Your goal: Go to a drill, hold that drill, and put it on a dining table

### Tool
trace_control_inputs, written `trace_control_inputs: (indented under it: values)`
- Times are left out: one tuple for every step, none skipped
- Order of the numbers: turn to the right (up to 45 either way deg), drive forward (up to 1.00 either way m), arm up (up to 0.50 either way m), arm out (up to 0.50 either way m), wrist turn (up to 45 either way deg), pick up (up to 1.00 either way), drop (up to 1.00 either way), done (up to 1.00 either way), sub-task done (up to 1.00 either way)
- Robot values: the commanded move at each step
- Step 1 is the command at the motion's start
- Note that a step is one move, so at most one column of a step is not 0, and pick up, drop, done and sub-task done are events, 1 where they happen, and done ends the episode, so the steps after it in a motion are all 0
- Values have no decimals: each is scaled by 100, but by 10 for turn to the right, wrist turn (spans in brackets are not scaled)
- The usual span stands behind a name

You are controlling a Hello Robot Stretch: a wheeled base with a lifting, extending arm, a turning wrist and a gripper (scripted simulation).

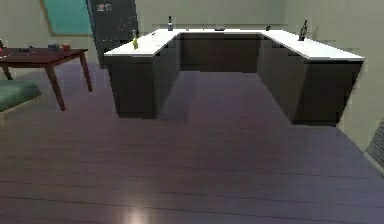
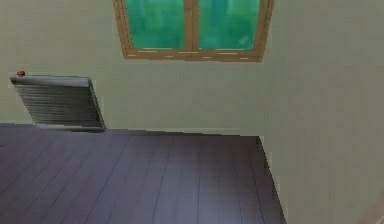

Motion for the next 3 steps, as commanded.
trace_control_inputs:
  values:
    - [0,30,0,0,0,0,0,0,0]
    - [-240,0,0,0,0,0,0,0,0]
    - [0,50,0,0,0,0,0,0,0]
